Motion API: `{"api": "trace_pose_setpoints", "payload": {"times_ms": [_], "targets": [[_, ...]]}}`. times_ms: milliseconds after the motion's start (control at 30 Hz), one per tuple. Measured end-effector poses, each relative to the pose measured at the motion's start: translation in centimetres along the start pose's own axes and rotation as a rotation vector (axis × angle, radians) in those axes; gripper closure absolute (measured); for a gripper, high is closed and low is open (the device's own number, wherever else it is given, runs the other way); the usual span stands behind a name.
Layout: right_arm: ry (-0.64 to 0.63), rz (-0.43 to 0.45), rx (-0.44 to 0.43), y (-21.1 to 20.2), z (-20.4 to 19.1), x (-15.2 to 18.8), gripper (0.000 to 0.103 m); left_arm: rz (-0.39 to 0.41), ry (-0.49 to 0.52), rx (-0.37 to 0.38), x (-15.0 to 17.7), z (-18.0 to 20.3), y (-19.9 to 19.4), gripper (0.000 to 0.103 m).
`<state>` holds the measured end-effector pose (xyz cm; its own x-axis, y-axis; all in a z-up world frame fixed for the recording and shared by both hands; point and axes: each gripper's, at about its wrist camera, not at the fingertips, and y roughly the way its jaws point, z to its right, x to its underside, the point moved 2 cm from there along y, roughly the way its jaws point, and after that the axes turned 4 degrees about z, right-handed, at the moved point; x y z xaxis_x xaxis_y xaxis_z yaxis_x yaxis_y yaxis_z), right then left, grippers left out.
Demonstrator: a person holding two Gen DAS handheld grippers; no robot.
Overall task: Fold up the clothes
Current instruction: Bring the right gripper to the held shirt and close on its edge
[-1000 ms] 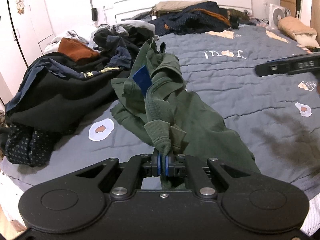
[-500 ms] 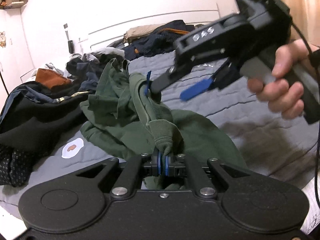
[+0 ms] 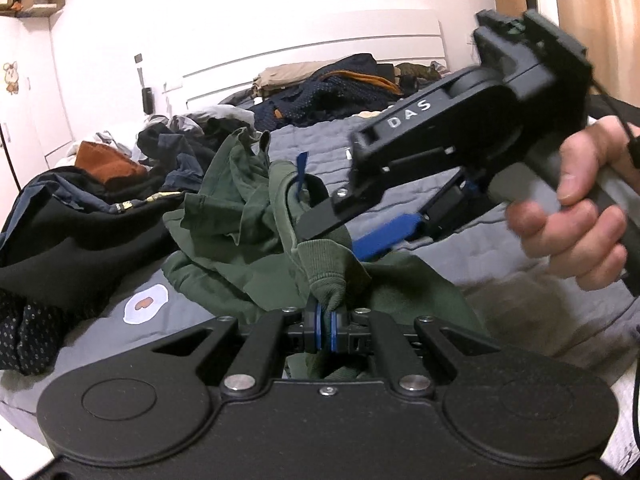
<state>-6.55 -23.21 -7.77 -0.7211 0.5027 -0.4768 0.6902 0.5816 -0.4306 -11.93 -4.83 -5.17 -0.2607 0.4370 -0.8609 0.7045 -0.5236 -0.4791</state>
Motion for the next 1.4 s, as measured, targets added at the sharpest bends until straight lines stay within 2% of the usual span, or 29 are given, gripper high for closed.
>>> {"api": "trace_pose_setpoints", "payload": {"times_ms": [67, 167, 267, 300, 333, 400, 500, 567, 700, 833, 967, 1067, 1200, 1400], "targets": [[0.013, 0.005, -0.032, -0.4, -0.4, 0.0, 0.089, 0.002, 0.007, -0.005, 0.0, 0.1, 0.1, 0.098], [-0.011, 0.029, -0.036, -1.0, -1.3, -0.1, 0.094, 0.026, 0.009, -0.006, -0.2, 0.3, -0.1, 0.097], [-0.004, 0.055, -0.045, -1.6, -1.5, -0.6, 0.096, 0.050, -0.007, 0.004, -0.4, 0.1, -0.4, 0.090], [-0.009, 0.069, -0.040, -2.0, -1.6, -0.8, 0.096, 0.057, -0.020, 0.009, -0.5, 0.0, -0.6, 0.082], [-0.021, 0.082, -0.033, -2.4, -1.8, -1.1, 0.096, 0.063, -0.032, 0.014, -0.6, -0.1, -0.7, 0.067], [-0.040, 0.117, -0.025, -3.4, -2.0, -1.7, 0.097, 0.082, -0.070, 0.040, -0.9, -0.6, -1.1, 0.049], [-0.058, 0.165, -0.013, -4.8, -2.1, -2.7, 0.097, 0.112, -0.140, 0.094, -1.3, -1.4, -2.0, 0.046], [-0.069, 0.181, 0.012, -5.3, -1.7, -3.2, 0.097, 0.116, -0.198, 0.144, -1.6, -2.2, -2.3, 0.039], [-0.048, 0.174, 0.028, -5.3, -0.3, -3.4, 0.097, 0.099, -0.310, 0.215, -2.6, -4.4, -2.4, 0.039], [-0.086, 0.142, 0.078, -4.6, 0.2, -2.9, 0.097, 0.097, -0.341, 0.238, -4.6, -6.0, -2.2, 0.038], [-0.168, 0.092, 0.104, -3.8, -0.3, -2.1, 0.097, 0.092, -0.273, 0.210, -7.9, -6.9, -0.6, 0.038], [-0.198, 0.065, 0.108, -3.3, -0.5, -1.4, 0.097, 0.084, -0.231, 0.231, -10.2, -6.9, 1.5, 0.038], [-0.223, 0.044, 0.118, -2.9, -0.6, -0.9, 0.097, -0.010, -0.206, 0.263, -12.2, -6.2, 5.9, 0.038], [-0.237, 0.036, 0.115, -3.1, -0.5, -0.7, 0.097, -0.181, -0.051, 0.250, -12.1, -3.7, 12.4, 0.042]]}}
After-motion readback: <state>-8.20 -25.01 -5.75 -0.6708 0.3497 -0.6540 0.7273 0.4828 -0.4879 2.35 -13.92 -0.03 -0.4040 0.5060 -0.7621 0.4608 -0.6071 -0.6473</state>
